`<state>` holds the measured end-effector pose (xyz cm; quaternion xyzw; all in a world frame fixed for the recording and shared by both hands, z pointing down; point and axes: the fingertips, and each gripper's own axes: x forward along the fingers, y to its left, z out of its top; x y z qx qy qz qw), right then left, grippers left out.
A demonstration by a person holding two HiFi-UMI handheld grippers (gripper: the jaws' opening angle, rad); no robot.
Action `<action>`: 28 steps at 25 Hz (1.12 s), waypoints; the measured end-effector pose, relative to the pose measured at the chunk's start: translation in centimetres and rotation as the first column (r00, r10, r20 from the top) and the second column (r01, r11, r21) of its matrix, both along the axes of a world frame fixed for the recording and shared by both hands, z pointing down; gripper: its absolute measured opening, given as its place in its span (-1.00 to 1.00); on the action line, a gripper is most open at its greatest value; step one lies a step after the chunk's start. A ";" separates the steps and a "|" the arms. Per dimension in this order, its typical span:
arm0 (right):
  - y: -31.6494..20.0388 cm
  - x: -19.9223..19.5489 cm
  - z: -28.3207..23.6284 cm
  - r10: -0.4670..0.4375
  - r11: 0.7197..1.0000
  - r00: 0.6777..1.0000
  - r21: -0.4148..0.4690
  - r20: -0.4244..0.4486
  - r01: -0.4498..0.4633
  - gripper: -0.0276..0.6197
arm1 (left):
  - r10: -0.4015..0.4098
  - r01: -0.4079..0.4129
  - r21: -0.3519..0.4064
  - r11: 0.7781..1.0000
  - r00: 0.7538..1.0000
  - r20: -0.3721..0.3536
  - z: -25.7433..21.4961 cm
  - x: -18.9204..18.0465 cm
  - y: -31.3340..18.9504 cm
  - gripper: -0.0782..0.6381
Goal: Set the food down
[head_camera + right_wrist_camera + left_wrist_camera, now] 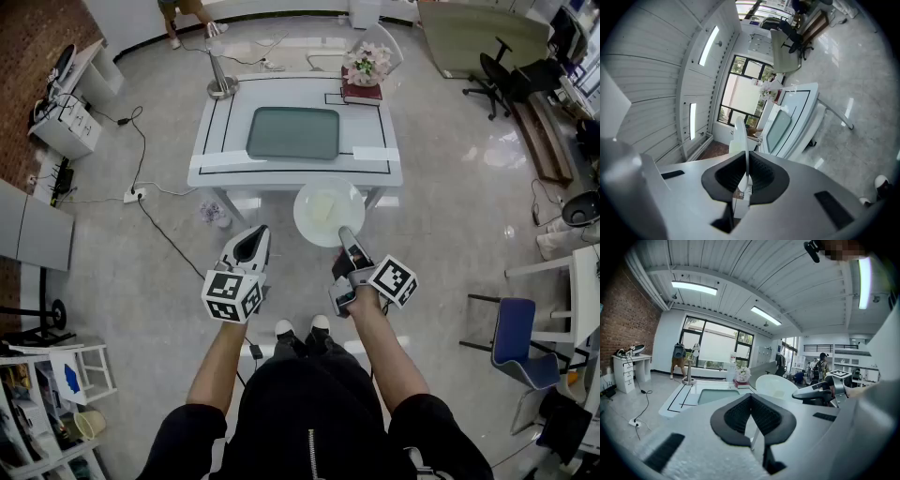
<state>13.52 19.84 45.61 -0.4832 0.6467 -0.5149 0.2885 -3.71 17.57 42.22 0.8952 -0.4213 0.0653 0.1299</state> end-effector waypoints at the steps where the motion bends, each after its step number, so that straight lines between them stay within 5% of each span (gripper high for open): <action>1: 0.0 0.0 0.1 0.000 1.000 1.000 -0.002 0.002 0.000 -0.85 | -0.001 0.001 -0.001 1.000 1.000 -0.001 0.1 0.0 0.0 -0.77; 12: -0.2 2.1 0.7 0.016 1.000 0.999 0.012 0.028 -0.017 -0.85 | -0.014 0.014 -0.009 1.000 1.000 0.001 0.9 1.8 0.0 -0.77; 28: -4.5 3.6 1.5 -0.076 0.997 0.997 -0.005 0.028 0.076 -0.85 | -0.073 0.073 -0.030 0.997 0.997 0.012 1.7 4.0 -3.3 -0.77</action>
